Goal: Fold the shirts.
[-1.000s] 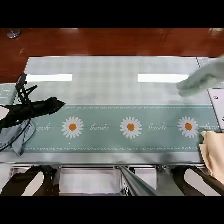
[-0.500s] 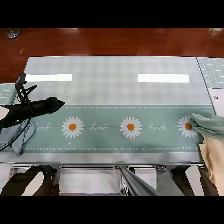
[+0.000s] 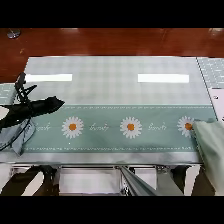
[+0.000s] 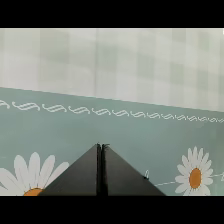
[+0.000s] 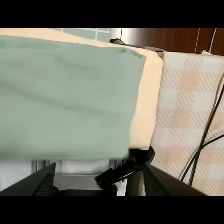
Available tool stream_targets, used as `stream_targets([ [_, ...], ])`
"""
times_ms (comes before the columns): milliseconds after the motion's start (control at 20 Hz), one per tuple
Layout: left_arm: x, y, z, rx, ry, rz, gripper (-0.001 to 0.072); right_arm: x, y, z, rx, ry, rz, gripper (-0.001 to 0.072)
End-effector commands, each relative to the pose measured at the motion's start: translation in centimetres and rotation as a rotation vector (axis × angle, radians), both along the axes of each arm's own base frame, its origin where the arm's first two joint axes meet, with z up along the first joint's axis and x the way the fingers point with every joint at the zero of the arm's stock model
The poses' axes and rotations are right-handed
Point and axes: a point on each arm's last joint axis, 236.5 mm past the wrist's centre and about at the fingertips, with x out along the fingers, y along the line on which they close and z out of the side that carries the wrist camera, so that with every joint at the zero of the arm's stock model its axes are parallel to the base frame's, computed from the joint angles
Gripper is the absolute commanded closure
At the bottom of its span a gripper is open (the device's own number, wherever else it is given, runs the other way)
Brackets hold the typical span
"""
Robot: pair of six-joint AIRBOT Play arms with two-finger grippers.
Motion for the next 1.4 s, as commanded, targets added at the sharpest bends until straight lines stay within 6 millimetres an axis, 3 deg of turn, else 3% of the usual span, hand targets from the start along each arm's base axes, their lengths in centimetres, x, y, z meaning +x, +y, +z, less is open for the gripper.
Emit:
stream_targets([
  [0,1.0,0.7,0.6,0.013,-0.037,0.032,0.0678,1.4,-2.0,-0.6,-0.039,-0.045,0.031,0.0086],
  [100,2.5,1.4,2.9,0.029,-0.091,0.034,0.0678,7.3,-4.5,0.9,-0.102,-0.256,0.132,0.0117],
  [200,4.4,1.9,7.1,0.050,-0.163,-0.009,0.0678,16.8,-5.9,5.8,-0.167,-0.598,0.343,0.0357],
  [300,6.5,2.4,12.3,0.060,-0.238,-0.037,0.0678,26.0,-4.4,13.4,-0.230,-0.956,0.567,0.0668],
  [350,7.8,2.4,15.5,0.067,-0.295,-0.048,0.0679,30.5,-1.9,17.2,-0.243,-1.116,0.717,0.0668],
  [400,8.9,1.8,18.5,0.069,-0.347,-0.071,0.0679,34.4,2.1,19.6,-0.209,-1.215,0.871,0.0669],
  [450,9.7,0.8,21.2,0.073,-0.394,-0.106,0.0680,37.2,6.7,20.2,-0.162,-1.230,1.034,0.0669],
  [550,10.6,-2.4,25.0,0.112,-0.472,-0.206,0.0680,41.2,17.2,17.3,-0.030,-1.145,1.341,0.0668],
  [600,10.8,-3.5,25.3,0.157,-0.480,-0.227,0.0680,41.9,22.7,14.5,0.077,-1.074,1.447,0.0668],
  [650,10.8,-4.4,24.5,0.207,-0.465,-0.237,0.0680,42.2,26.7,11.4,0.135,-0.975,1.554,0.0668],
  [700,10.5,-5.1,22.8,0.258,-0.426,-0.249,0.0680,42.4,29.3,7.9,0.150,-0.843,1.641,0.0668],
  [750,10.2,-5.5,20.2,0.311,-0.371,-0.266,0.0680,42.8,30.6,3.8,0.134,-0.680,1.687,0.0668],
  [900,8.0,-4.8,8.4,0.392,-0.092,-0.275,0.0679,42.8,29.6,-7.3,0.146,-0.251,1.662,0.0668],
  [950,6.8,-4.4,4.6,0.390,0.006,-0.279,0.0679,42.0,29.4,-10.4,0.213,-0.164,1.624,0.0668],
  [1000,6.0,-4.2,2.0,0.384,0.073,-0.274,0.0679,41.6,29.4,-12.5,0.262,-0.112,1.609,0.0669],
  [1100,6.2,-4.0,-0.3,0.383,0.109,-0.256,0.0680,41.6,29.5,-13.8,0.286,-0.094,1.590,0.0670],
  [1350,8.0,-2.5,-2.1,0.376,0.155,-0.201,0.0678,41.6,28.5,-13.8,0.254,-0.070,1.561,0.0669],
])
